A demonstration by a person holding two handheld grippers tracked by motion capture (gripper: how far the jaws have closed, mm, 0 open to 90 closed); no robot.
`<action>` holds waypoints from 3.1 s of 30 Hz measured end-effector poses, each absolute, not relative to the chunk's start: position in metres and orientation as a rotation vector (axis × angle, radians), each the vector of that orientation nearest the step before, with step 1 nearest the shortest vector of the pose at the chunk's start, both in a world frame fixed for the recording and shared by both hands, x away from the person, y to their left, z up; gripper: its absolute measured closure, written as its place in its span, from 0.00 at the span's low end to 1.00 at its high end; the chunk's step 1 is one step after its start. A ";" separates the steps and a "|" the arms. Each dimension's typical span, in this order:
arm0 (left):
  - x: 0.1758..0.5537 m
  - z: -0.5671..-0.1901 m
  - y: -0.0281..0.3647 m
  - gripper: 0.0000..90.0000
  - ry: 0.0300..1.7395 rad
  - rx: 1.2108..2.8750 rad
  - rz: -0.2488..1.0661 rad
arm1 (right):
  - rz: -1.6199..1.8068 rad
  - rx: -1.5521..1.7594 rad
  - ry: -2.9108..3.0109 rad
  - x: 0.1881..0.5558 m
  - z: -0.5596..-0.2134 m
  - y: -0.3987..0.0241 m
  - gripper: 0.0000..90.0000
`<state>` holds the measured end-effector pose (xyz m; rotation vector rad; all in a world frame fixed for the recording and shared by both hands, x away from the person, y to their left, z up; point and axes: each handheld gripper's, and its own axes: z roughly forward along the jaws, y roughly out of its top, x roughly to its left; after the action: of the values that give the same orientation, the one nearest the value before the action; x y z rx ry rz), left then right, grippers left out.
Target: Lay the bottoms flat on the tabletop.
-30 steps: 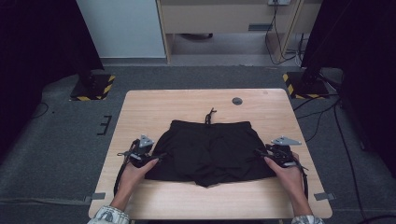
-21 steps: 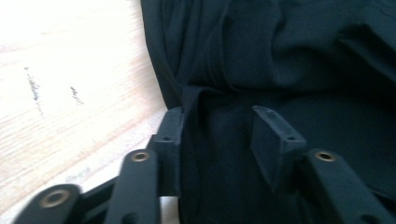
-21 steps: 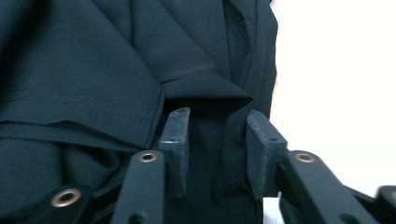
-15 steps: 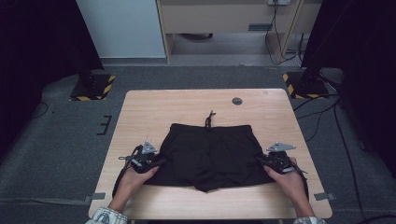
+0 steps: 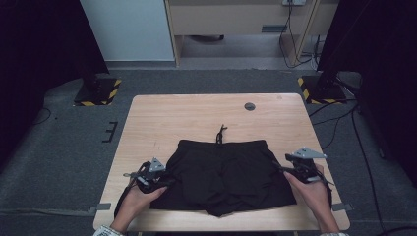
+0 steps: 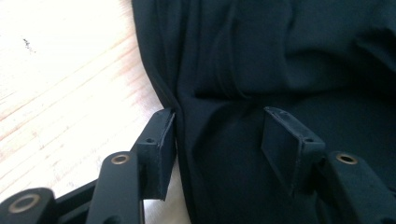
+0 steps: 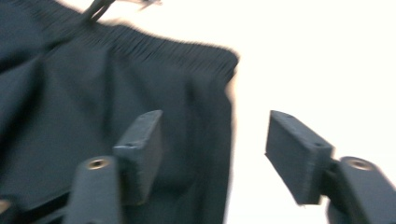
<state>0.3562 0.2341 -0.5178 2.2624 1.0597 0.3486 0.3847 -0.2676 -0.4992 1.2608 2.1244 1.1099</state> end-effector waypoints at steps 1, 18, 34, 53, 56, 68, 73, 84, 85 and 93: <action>0.357 -0.518 0.235 0.49 1.056 2.263 0.353 | 1.100 1.265 2.145 0.401 -0.501 -0.264 0.35; 0.370 -0.499 0.240 0.40 1.064 2.108 0.481 | 1.000 1.319 2.183 0.434 -0.534 -0.244 0.80; 0.451 -0.518 0.224 0.49 1.141 2.111 0.426 | 1.032 1.301 2.170 0.430 -0.536 -0.244 0.82; 0.448 -0.519 0.231 0.46 1.153 2.059 0.433 | 1.014 1.326 2.142 0.427 -0.536 -0.243 0.70; 0.449 -0.523 0.230 0.46 1.158 2.089 0.429 | 1.017 1.328 2.143 0.428 -0.536 -0.244 0.69; 0.437 -0.523 0.213 0.97 1.082 2.186 0.434 | 1.090 1.348 2.151 0.426 -0.536 -0.244 0.96; 0.431 -0.514 0.213 0.99 1.056 2.153 0.487 | 1.161 1.350 2.121 0.425 -0.532 -0.248 0.99; 0.428 -0.484 0.215 0.99 0.999 2.063 0.589 | 1.236 1.259 2.101 0.416 -0.507 -0.245 0.99; 0.430 -0.481 0.214 0.99 1.002 2.053 0.585 | 1.249 1.257 2.096 0.417 -0.502 -0.247 0.99; 0.440 -0.467 0.211 0.99 1.014 2.055 0.577 | 1.268 1.262 2.095 0.425 -0.494 -0.250 0.99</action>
<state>0.4404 0.2109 -0.4672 2.0555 1.0139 0.5766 0.4252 -0.2499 -0.4937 1.2622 2.0947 1.2683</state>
